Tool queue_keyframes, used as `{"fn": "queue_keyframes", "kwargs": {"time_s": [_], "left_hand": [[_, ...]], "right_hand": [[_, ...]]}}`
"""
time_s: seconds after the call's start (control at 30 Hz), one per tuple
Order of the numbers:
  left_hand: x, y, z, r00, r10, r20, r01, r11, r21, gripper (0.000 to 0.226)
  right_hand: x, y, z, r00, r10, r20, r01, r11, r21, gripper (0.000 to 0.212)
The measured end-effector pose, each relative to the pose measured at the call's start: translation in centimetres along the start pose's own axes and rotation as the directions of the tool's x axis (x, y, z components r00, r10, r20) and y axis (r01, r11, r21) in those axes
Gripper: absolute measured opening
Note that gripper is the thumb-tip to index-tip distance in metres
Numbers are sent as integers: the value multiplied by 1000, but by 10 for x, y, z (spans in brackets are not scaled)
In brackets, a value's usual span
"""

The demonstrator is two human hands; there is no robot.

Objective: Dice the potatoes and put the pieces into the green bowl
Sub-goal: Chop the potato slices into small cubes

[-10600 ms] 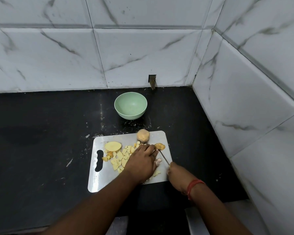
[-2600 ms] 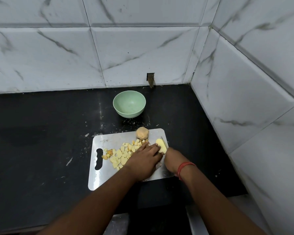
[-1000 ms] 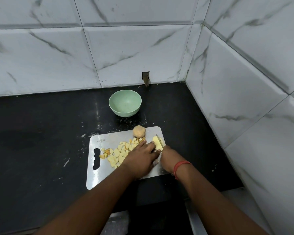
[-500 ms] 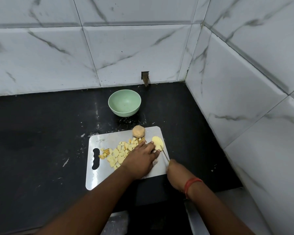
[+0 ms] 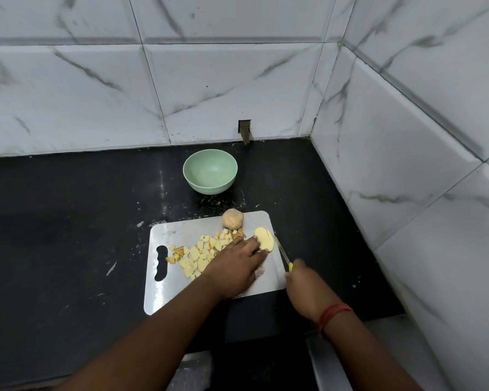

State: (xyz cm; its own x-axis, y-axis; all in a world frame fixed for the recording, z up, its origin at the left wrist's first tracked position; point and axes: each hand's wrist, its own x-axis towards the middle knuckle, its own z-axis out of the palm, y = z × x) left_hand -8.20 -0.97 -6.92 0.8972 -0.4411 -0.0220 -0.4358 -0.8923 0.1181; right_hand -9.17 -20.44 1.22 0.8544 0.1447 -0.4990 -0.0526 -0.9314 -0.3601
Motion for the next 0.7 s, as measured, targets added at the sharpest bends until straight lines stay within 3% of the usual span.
{"fn": "queue_keyframes", "kwargs": {"time_s": [0.23, 0.33, 0.5, 0.7], "left_hand": [[0, -2, -4, 1000, 17, -8, -18, 999, -31, 65], [0, -4, -3, 999, 27, -33, -29, 998, -48, 68], [0, -2, -7, 998, 37, -59, -39, 998, -41, 69], [-1, -3, -2, 997, 39, -65, -39, 999, -3, 67]], "right_hand": [[30, -39, -5, 1000, -3, -11, 2, 998, -62, 29], [36, -48, -5, 1000, -23, 17, 25, 996, -91, 34], [41, -58, -4, 993, 61, 98, -35, 968, -250, 39], [39, -59, -6, 989, 63, 137, -25, 964, -263, 38]]}}
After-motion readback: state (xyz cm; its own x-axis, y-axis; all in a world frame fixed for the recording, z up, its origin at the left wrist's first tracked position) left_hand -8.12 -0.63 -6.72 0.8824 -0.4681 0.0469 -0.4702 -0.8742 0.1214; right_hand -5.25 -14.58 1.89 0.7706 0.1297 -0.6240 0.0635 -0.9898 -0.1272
